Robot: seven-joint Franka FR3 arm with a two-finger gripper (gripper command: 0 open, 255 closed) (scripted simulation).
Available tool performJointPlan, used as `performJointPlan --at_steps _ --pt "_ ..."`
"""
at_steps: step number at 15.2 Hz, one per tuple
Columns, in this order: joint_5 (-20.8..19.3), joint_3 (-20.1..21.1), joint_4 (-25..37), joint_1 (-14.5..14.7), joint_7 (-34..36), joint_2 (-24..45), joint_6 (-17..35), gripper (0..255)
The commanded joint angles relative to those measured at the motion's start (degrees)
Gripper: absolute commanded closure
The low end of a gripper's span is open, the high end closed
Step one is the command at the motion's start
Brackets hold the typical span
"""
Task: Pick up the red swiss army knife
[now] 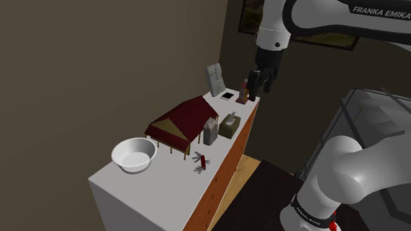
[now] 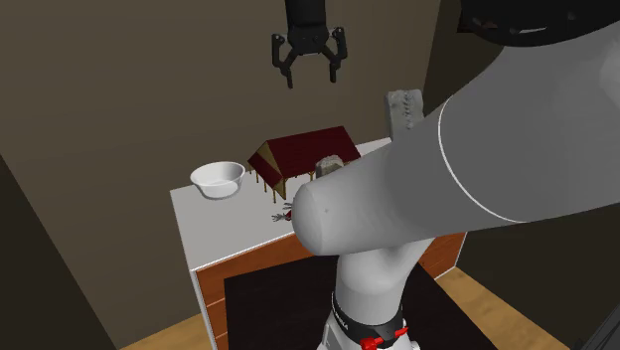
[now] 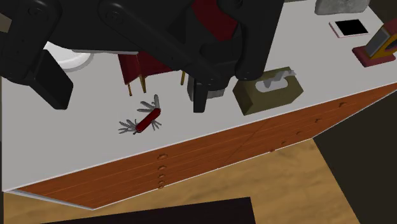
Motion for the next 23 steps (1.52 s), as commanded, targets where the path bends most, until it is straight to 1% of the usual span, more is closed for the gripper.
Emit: performJointPlan --at_steps 1,7,12,18,23 --pt "0.0 0.0 0.0 0.0 0.0 0.0 0.0 0" --pt "1.1 0.3 -9.0 -1.1 4.2 3.1 12.6 0" --pt "1.8 0.6 -14.5 -2.0 7.5 8.3 23.8 0" --pt "2.5 1.0 -18.4 -3.2 11.4 18.0 37.9 0" --pt "2.7 1.3 -19.0 -4.2 14.6 28.6 49.6 0"
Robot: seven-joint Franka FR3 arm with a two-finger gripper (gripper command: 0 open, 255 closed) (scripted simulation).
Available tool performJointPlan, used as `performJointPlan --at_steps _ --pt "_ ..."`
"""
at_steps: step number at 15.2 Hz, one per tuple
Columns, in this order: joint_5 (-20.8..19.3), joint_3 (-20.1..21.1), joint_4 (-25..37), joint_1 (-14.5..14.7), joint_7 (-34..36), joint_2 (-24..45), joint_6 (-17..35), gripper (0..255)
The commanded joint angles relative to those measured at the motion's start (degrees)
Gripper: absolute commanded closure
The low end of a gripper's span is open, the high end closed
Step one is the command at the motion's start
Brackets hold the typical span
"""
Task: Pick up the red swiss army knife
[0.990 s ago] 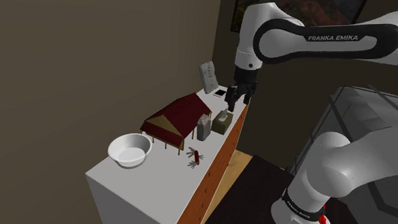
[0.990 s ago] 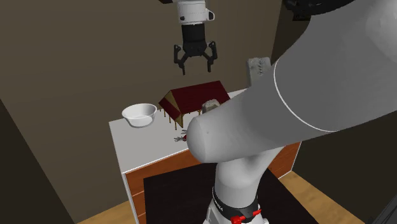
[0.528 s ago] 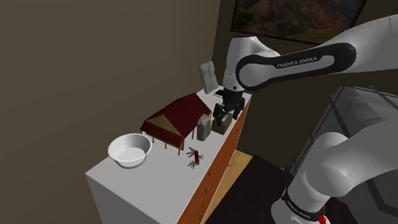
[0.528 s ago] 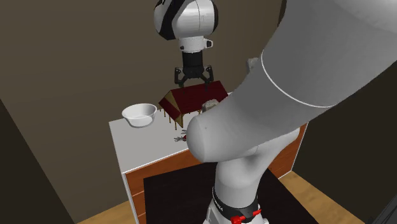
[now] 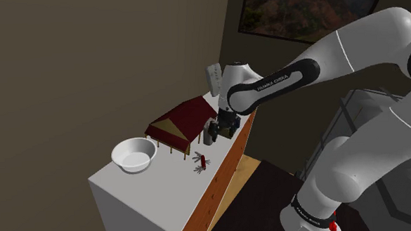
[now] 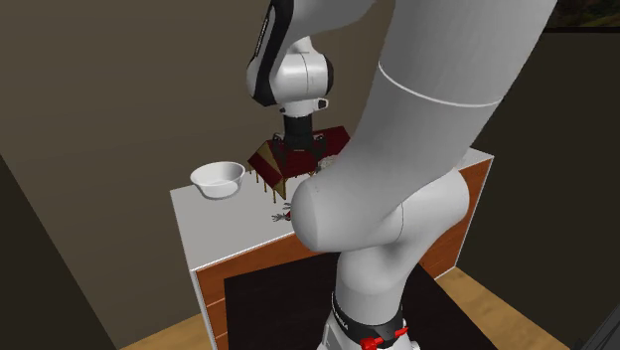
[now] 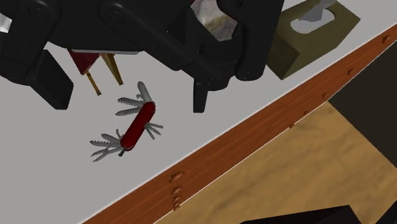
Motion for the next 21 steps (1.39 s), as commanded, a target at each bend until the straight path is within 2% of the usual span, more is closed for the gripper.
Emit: performJointPlan --at_steps 1,8,13,21 --pt "0.0 0.1 0.0 -0.4 1.3 5.0 5.4 0" --pt "-0.5 -0.1 3.7 -1.4 5.9 22.3 19.7 0" --pt "-0.5 -0.8 8.7 -1.5 8.5 34.5 27.4 0" --pt "-1.2 -1.5 10.0 -1.0 9.0 41.1 32.7 0"
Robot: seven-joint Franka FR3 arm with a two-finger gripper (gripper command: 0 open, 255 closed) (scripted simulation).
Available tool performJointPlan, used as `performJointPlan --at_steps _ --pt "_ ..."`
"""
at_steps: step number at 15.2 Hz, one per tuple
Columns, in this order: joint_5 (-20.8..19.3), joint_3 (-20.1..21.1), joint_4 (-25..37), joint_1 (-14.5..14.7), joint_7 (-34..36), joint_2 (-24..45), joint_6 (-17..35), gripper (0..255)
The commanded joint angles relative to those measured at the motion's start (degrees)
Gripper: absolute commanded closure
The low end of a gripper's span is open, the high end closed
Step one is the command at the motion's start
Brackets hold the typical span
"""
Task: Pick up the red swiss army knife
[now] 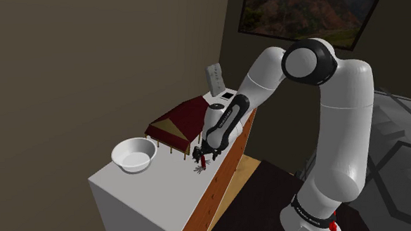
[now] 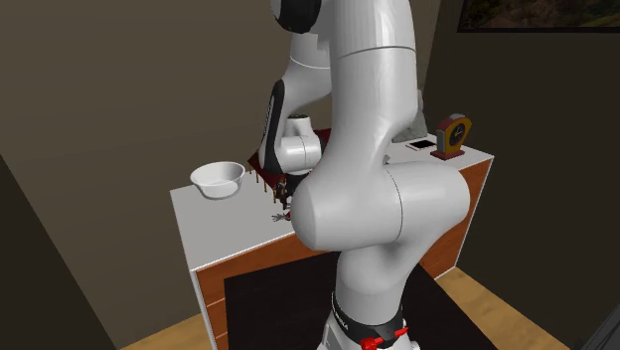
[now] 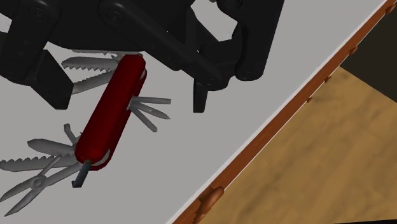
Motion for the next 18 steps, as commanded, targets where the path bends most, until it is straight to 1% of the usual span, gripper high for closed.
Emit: performJointPlan --at_steps 1,2,11,18 --pt "0.0 -0.1 0.2 0.0 0.0 0.6 0.4 0" --pt "0.0 0.0 0.2 0.0 0.0 0.6 0.4 255" --pt "0.0 -0.1 0.2 0.0 0.0 0.6 0.4 255" --pt "0.6 0.5 -0.9 -0.5 -0.5 -5.5 -4.5 255"
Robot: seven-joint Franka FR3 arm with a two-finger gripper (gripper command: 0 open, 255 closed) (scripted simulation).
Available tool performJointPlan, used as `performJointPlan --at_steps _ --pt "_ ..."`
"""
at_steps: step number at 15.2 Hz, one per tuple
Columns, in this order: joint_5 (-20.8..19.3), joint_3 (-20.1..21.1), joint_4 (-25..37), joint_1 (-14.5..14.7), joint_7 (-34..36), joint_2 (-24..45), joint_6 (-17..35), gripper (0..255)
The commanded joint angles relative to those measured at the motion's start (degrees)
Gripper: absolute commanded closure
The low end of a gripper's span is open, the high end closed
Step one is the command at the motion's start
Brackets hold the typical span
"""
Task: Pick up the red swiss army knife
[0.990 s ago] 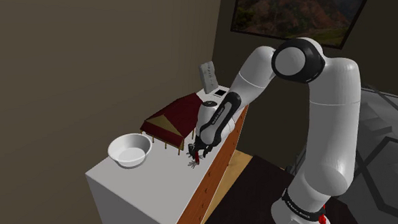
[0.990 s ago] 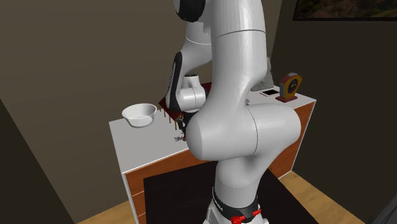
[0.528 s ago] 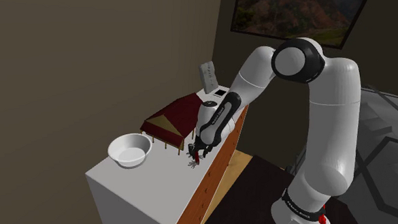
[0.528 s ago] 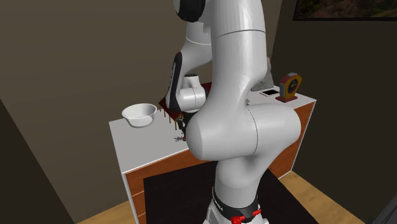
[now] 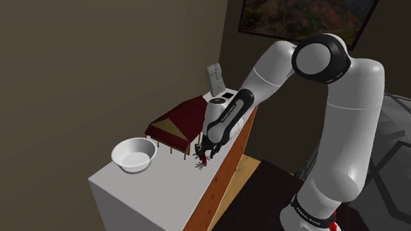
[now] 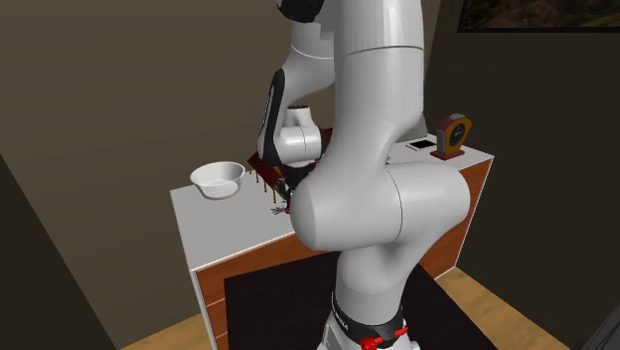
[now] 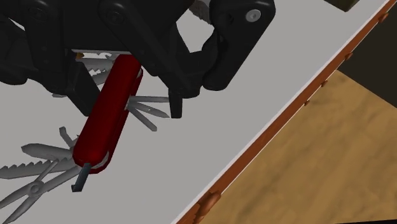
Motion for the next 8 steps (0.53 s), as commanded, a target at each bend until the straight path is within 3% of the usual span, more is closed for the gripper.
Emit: performJointPlan --at_steps 1,8 --pt "0.2 0.2 -0.1 -0.2 -0.3 -1.8 -1.6 255" --pt "1.0 0.6 -0.6 -0.5 -0.8 -7.5 -7.0 255"
